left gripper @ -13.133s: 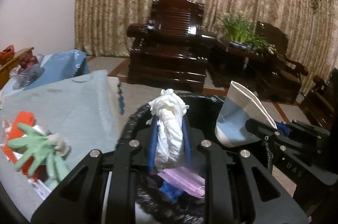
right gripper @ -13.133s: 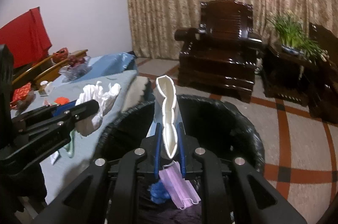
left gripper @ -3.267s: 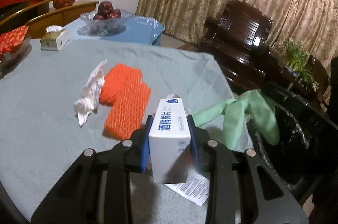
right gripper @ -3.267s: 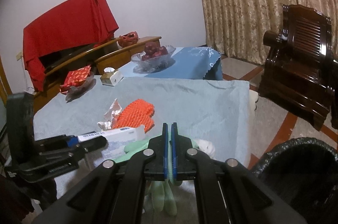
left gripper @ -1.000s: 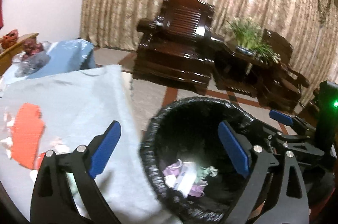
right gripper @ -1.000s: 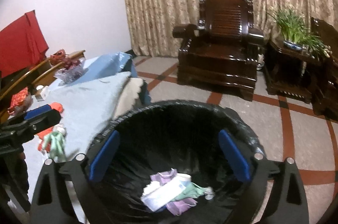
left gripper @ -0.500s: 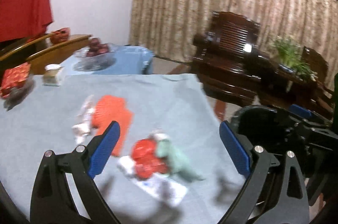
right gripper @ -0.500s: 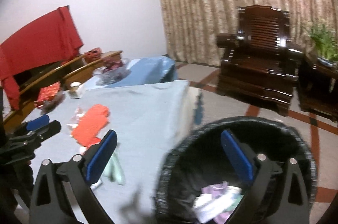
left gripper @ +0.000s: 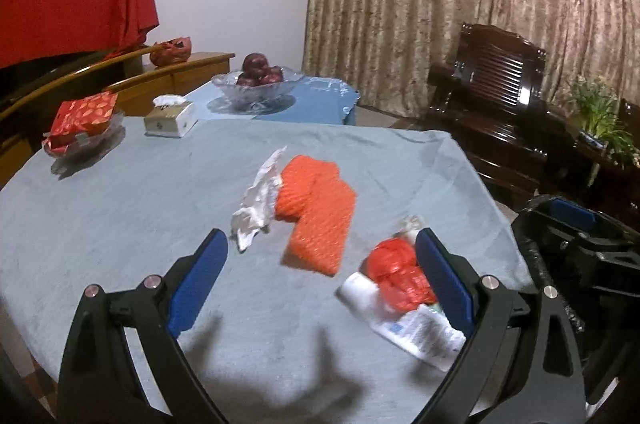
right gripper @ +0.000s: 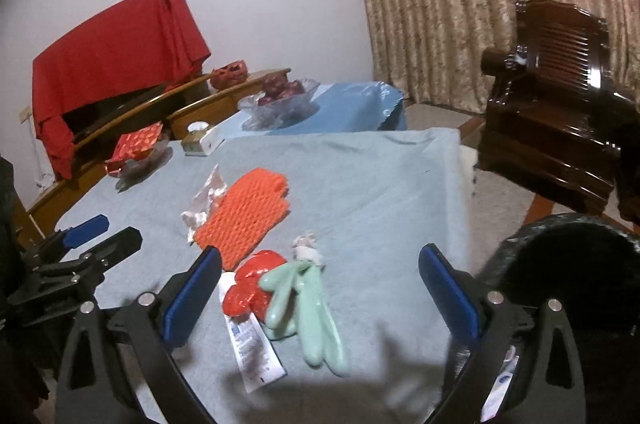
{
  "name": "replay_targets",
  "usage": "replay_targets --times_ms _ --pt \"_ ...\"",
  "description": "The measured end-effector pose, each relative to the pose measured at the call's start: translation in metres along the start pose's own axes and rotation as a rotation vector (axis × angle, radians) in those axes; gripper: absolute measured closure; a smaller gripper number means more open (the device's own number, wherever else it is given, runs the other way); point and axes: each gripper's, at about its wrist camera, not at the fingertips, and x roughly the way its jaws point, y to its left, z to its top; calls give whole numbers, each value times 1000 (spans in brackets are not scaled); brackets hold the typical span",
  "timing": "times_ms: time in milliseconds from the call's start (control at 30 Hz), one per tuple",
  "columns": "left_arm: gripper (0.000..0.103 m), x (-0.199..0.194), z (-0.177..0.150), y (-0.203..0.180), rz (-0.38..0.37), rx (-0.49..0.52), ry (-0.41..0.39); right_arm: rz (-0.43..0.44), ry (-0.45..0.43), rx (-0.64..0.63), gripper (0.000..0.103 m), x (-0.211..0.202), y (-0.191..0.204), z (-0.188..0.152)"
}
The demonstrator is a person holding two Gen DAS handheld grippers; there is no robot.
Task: Collect trash
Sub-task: 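Return both grippers to the table above the red bag and second glove, then grasp the red plastic bag with the left gripper while the right gripper grasps the green glove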
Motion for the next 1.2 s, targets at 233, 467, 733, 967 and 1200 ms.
replay_targets --times_ms 233,467,733,967,1200 --pt "11 15 -13 11 12 -23 34 20 73 -26 29 41 13 -14" --pt "11 28 -18 15 11 -26 58 40 149 -26 49 69 16 -32" --pt "11 37 -24 14 1 -31 84 82 185 -24 52 78 15 -37" --pt "11 41 -25 11 -7 -24 94 101 185 -24 58 70 9 -33" --pt "11 42 -26 8 -14 -26 100 85 238 -22 57 78 4 -34"
